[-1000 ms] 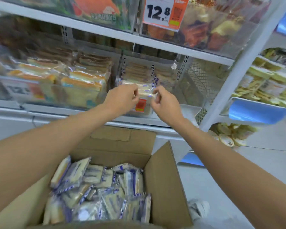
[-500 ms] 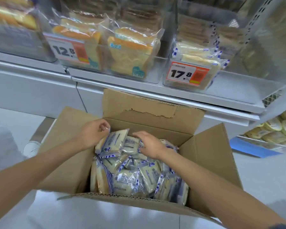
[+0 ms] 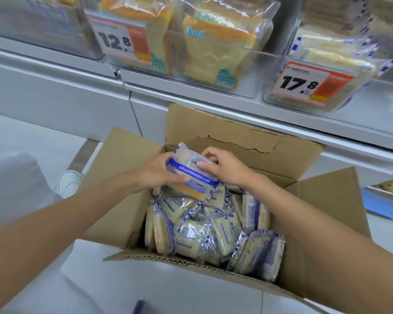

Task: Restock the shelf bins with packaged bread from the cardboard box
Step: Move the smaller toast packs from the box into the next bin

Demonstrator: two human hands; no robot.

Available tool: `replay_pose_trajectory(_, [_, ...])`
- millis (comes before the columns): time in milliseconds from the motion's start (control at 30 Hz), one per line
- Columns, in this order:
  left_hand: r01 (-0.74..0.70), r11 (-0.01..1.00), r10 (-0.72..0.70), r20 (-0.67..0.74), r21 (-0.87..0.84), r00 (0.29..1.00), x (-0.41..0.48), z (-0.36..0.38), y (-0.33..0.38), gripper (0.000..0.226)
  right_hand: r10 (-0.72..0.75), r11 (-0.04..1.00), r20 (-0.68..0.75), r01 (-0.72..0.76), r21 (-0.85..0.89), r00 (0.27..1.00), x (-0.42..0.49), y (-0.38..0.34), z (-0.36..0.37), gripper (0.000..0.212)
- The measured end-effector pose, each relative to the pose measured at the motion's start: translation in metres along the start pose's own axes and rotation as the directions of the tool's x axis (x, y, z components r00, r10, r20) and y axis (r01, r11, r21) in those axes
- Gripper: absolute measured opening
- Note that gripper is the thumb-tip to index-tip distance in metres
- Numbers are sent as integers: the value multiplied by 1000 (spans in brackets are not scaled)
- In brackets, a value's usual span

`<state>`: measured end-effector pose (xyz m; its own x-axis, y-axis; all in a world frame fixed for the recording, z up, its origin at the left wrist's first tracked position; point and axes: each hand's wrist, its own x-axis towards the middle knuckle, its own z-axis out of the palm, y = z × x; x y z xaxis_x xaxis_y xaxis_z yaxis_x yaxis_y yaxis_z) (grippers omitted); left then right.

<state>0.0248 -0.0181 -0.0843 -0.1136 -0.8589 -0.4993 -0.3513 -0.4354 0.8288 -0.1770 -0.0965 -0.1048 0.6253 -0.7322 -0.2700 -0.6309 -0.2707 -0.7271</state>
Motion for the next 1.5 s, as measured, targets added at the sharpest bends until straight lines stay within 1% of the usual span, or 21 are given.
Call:
replay_pose_trajectory(100, [-8,990,5,-26,-140,1000,-3,8,7,17,97,964,22,-100,247,995,-26,-11,-22,29])
replay_pose_trajectory(200, [50,975,-58,-31,-218,998,-8,15,10,22,139,941,35,-143,306,990,-39,-14,-33,28])
replay_pose_trajectory(300, [128,952,-150,-61,-277,987,-13,21,17,37,132,935,-71,-100,341,989,-45,-16,-32,19])
replay_pose_trajectory(367, [296,839,-321,24,-456,947,-15,14,21,64,39,962,-184,13,273,982,-50,-14,-27,15])
replay_pose_trajectory(400, [377,732,-387,110,-567,916,-16,10,23,76,-14,971,-194,59,230,981,-53,-14,-24,15])
replay_pose_trajectory(433, [423,626,-406,189,-656,894,-18,7,26,81,-48,980,-176,80,182,983,-55,-13,-21,16])
replay_pose_trajectory(467, [412,577,-381,214,-705,899,-20,7,27,77,-62,985,-139,83,148,988,-58,-13,-19,19])
replay_pose_trajectory(500, [370,601,-354,180,-708,918,-20,9,26,67,-52,988,-94,65,143,994,-60,-13,-17,22])
replay_pose_trajectory(533, [309,693,-330,94,-651,939,-17,12,23,68,-14,985,-57,23,169,998,-62,-11,-16,26])
replay_pose_trajectory(600, [180,841,-244,-61,-510,968,-15,18,19,100,110,957,-29,-98,274,994,-65,-9,-16,46])
replay_pose_trajectory(667, [111,870,-160,-63,-481,985,-18,19,17,118,227,895,-34,-195,402,973,-65,-5,-15,69])
replay_pose_trajectory(767, [79,890,-112,-46,-450,993,-18,13,16,120,313,782,-29,-240,575,949,-62,0,-10,83])
replay_pose_trajectory(867, [104,888,-120,-7,-449,993,-19,12,17,106,298,759,-50,-205,617,953,-60,-2,-7,77])
replay_pose_trajectory(933, [136,901,-146,9,-411,989,-21,10,20,74,255,758,-51,-167,630,966,-58,-4,-7,80])
replay_pose_trajectory(967, [136,909,-162,-34,-393,986,-21,8,21,53,249,759,-53,-160,631,967,-56,-2,-6,85])
replay_pose_trajectory(1033, [94,899,-188,-183,-429,965,-18,0,18,30,249,818,-69,-172,548,966,-52,6,-1,87])
replay_pose_trajectory(1100, [60,896,-207,-294,-441,933,-14,-13,9,30,231,921,-37,-207,329,972,-47,21,12,72])
replay_pose_trajectory(1200, [66,915,-210,-329,-399,921,-12,-25,-3,31,201,979,142,-205,15,969,-33,50,46,56])
replay_pose_trajectory(1300, [67,924,-193,-308,-377,932,-12,-29,-10,29,190,966,247,-135,-222,950,-13,77,84,65])
replay_pose_trajectory(1367, [79,931,-195,-303,-357,933,-10,-30,-15,27,186,950,295,-95,-297,937,-8,91,100,65])
replay_pose_trajectory(1500, [108,937,-217,-309,-333,926,-7,-30,-20,28,151,950,298,-54,-309,943,-23,111,105,59])
